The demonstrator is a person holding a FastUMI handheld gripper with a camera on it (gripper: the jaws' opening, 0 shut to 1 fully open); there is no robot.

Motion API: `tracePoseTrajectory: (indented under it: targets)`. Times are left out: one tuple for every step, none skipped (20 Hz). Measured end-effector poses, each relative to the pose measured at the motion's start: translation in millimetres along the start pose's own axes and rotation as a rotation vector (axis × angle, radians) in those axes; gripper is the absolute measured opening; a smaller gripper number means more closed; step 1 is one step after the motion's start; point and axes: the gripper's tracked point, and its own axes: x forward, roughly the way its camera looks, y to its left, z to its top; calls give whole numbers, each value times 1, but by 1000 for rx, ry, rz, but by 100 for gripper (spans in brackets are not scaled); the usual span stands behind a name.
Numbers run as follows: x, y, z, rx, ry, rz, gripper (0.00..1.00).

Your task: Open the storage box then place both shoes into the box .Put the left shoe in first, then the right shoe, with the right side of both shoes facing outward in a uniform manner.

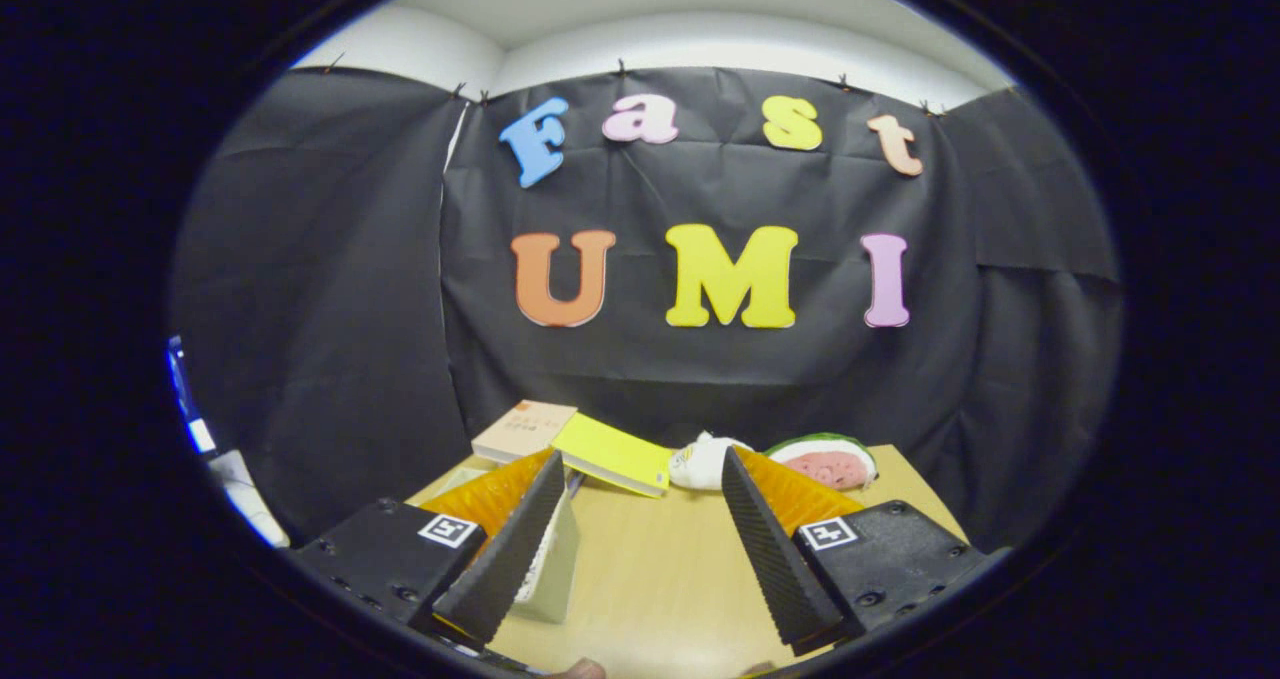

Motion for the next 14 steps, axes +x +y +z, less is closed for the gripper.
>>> tracePoseTrajectory:
  targets:
    - [-9, -9, 1, -1, -22, -16, 100]
    - [-21, -15, 1, -17, -33, -33, 100]
    - [-30, -17, 0, -28, -32, -43, 100]
    - [-39, -21, -2, -25, -29, -59, 100]
    - [-46, -21, -2, -18, -28, -58, 100]
    - [-54, -22, -2, -13, -33, -65, 100]
    - [-60, -27, 1, -15, -44, -81, 100]
    - [-67, -33, 3, -20, -54, -95, 100]
    - [-72, -36, 5, -28, -62, -106, 100]
    - [-79, -40, 7, -24, -62, -106, 100]
    - [-84, -41, 7, -12, -57, -102, 100]
    - [-87, -45, 7, 1, -52, -100, 100]
    - [-89, -51, 6, 9, -45, -108, 100]
    - [-94, -60, 6, 10, -50, -132, 100]
